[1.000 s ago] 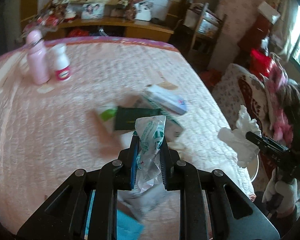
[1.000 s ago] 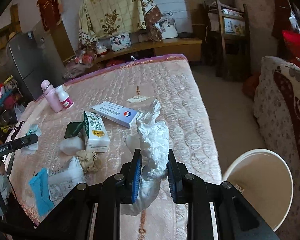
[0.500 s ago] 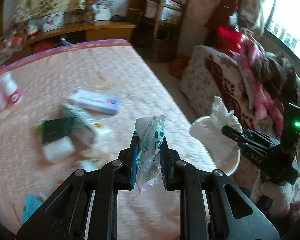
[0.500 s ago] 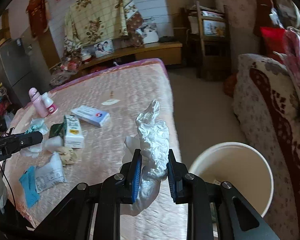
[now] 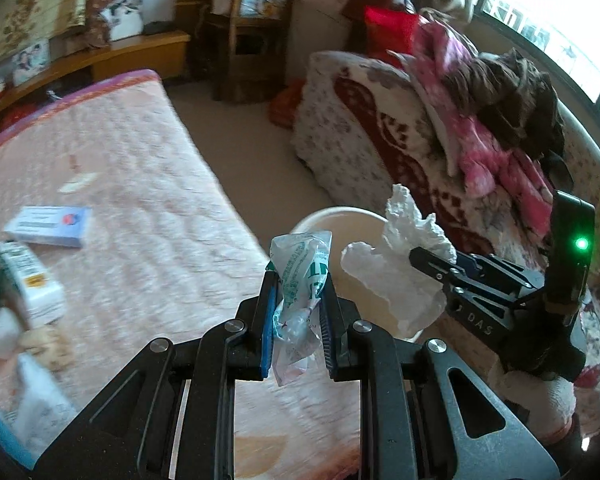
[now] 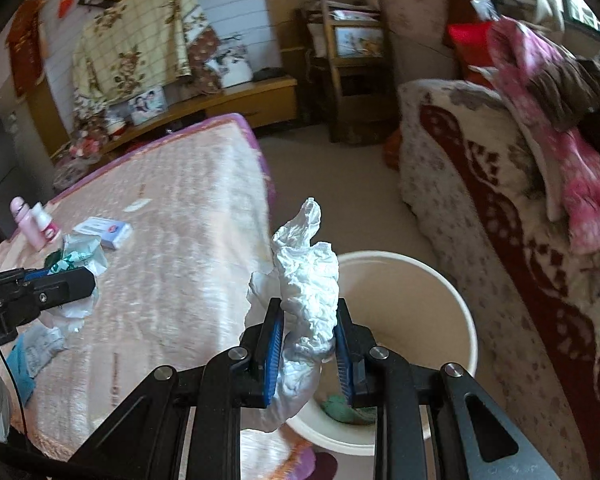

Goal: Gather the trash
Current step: 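Carry the wrapper and tissue over the white bucket and open both grippers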

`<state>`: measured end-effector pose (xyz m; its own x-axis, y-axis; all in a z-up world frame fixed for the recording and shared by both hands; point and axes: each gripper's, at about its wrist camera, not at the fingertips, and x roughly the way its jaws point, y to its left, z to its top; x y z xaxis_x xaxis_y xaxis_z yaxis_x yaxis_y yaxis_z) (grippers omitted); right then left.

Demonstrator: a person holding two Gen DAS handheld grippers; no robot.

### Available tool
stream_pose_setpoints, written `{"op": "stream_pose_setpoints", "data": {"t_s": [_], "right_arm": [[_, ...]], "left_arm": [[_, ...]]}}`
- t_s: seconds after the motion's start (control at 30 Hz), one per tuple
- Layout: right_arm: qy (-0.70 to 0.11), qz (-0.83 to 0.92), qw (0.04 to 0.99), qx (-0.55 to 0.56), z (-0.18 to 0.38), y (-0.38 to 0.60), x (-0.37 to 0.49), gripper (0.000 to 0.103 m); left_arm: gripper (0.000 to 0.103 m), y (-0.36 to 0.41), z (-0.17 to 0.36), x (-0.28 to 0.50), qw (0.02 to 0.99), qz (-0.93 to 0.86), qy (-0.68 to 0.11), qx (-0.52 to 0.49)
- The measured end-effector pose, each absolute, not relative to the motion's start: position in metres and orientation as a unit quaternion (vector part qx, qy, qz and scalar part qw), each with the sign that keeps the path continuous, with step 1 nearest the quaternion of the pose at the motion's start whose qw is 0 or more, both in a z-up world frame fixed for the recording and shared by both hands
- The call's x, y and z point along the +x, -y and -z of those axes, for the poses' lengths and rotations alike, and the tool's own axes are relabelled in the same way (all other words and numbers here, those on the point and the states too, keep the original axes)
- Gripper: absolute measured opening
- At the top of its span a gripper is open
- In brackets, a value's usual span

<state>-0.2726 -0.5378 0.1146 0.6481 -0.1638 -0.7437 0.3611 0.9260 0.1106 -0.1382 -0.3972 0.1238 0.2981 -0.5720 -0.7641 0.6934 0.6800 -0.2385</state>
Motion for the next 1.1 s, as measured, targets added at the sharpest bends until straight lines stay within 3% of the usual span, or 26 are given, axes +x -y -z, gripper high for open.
{"op": "stream_pose_setpoints", "data": {"t_s": [0.33,0.47,0.57,1.1], "right_arm": [[-0.408,0.194,0.88,0.147,-0.092,0.582,-0.292,0.023],[-0.415,0.207,0.872,0.155,-0.081,0.594,-0.294,0.024],[-0.416,0.214,0.868,0.164,-0.075,0.601,-0.293,0.048],[-0.417,0.182,0.876,0.158,-0.079,0.568,-0.278,0.048]], "left_arm": [[0.018,0.452,-0.095,-0.146,0.779,0.421,-0.458,0.075],[0.037,0.457,-0.086,-0.146,0.773,0.43,-0.461,0.073],[0.04,0.458,-0.082,-0.144,0.772,0.429,-0.463,0.073],[0.04,0.414,-0.1,-0.147,0.815,0.376,-0.43,0.101]]}}
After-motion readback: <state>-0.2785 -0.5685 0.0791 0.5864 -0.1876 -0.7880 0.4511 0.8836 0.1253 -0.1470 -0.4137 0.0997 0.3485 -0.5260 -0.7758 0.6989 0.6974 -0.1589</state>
